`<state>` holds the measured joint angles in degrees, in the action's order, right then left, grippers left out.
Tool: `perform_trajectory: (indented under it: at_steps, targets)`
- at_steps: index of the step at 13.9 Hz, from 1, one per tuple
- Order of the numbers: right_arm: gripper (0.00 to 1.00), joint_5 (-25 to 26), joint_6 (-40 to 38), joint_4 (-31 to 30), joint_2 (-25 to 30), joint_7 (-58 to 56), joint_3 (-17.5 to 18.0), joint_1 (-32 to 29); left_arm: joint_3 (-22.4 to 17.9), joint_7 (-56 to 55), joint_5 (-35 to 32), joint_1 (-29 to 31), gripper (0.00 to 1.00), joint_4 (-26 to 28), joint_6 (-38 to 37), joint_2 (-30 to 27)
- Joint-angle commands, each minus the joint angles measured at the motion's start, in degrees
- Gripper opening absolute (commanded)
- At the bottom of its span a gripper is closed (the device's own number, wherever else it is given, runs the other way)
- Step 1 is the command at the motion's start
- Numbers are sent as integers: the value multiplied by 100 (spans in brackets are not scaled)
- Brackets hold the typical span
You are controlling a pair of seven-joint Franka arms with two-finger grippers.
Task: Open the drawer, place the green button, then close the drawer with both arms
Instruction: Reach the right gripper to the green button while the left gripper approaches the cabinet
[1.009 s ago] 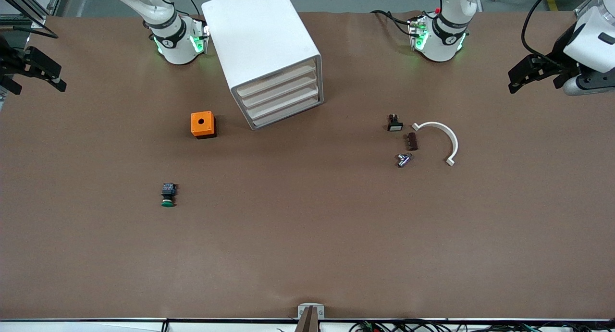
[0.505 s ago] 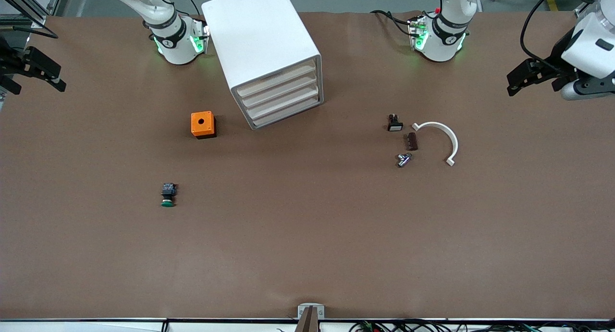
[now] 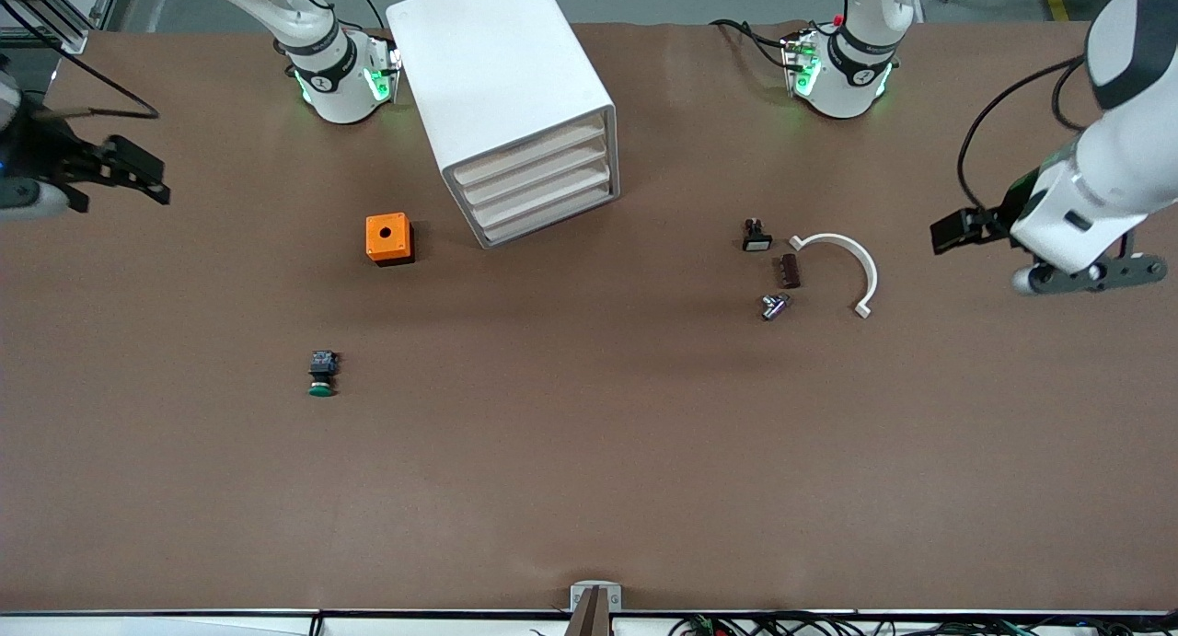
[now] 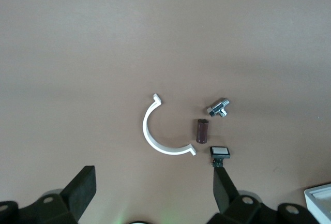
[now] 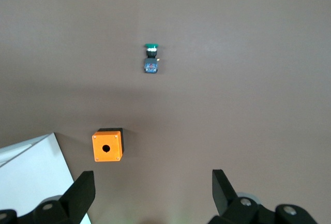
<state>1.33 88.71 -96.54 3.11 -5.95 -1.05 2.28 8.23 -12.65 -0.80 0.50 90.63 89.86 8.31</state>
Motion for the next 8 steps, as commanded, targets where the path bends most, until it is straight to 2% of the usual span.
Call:
perform_trajectory:
  at_steps: [1,3,5,8]
  targets:
    - [100,244,-30,144,-555,15,9,193,29,-290,255,-58,100,-563,-65,757]
    - [100,297,-3,144,-645,33,9,194,38,-527,309,-172,100,-783,-56,1267]
    - [100,323,215,144,-1291,24,9,272,38,-1088,318,-391,100,-775,224,1576]
    - [100,280,566,162,-1620,42,0,203,38,-2570,448,-996,100,-793,496,2068]
